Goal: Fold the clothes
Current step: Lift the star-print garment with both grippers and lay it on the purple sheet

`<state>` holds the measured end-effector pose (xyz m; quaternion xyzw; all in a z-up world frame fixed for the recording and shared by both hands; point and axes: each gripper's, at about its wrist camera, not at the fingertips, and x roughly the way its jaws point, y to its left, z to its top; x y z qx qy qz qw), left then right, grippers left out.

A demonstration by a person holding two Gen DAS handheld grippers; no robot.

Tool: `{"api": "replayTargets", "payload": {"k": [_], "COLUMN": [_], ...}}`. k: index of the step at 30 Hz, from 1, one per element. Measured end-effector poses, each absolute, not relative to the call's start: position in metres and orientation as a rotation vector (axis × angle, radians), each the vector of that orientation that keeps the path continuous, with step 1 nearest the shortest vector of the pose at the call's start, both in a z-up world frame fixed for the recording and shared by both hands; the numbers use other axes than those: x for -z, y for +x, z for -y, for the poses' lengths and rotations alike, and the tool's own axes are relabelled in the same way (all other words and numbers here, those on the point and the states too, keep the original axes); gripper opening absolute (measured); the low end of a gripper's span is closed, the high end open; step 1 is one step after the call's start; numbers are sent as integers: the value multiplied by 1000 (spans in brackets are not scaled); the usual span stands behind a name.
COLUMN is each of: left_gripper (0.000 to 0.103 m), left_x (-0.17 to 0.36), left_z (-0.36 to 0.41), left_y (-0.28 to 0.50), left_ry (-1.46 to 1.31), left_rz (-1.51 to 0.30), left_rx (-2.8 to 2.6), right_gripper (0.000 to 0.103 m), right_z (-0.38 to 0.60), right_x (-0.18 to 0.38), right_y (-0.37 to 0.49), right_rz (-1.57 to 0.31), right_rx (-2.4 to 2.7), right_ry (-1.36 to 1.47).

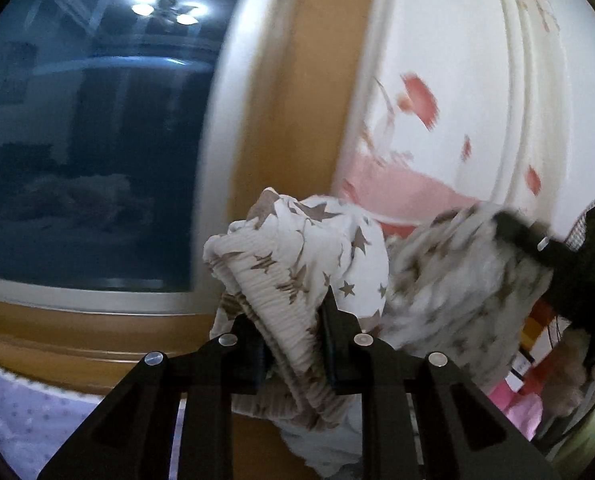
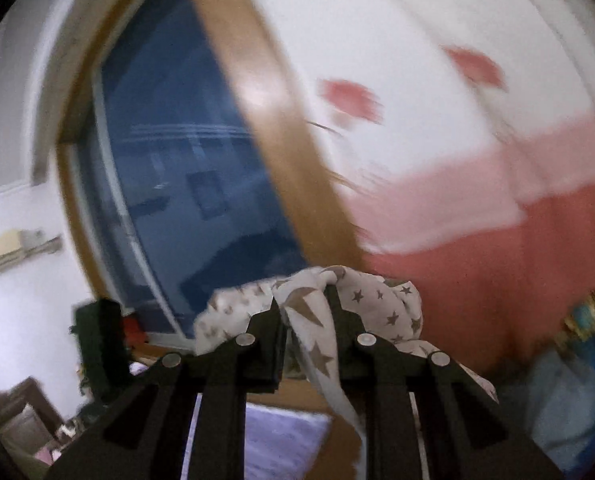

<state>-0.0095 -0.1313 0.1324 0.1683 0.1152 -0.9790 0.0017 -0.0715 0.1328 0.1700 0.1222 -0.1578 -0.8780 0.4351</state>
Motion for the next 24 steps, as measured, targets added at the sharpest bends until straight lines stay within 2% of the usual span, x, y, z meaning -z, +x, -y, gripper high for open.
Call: {"api": "replayTargets", "payload": {"k": [4, 7, 15, 17, 18, 21, 23, 24], "left_gripper": [21, 21, 22, 22, 23, 24, 24, 26], "left_x": [-137, -126, -45, -21, -10, 21, 32, 35], "left_z": [164, 190, 255, 265, 270, 282, 285, 285], "left_y": [30, 60, 108, 112, 116, 135, 143, 145], "left_ry": [474, 500, 814, 912, 959, 1079, 1119, 1129], "left_rz": [-365, -378, -408, -437, -451, -514, -558, -579], "left_rx": [2987, 2913, 2702, 2673, 2658, 2622, 2619, 2624], "right_gripper": [16, 16, 16, 17, 20, 22, 26, 32], "right_z": [-79, -36, 86, 109, 119, 134, 114, 105], "right_x": [-185, -164, -28, 4, 19, 57, 62, 60], "right_y": [-56, -36, -10, -4, -1, 13, 27, 31], "right_rz": [332, 302, 201, 101, 40, -134, -169, -159], "right_rx": [2080, 2010, 1919, 1933, 1943, 1978, 1995, 2001], "right_ry": [307, 384, 801, 881, 916, 1012, 1052, 1054]}}
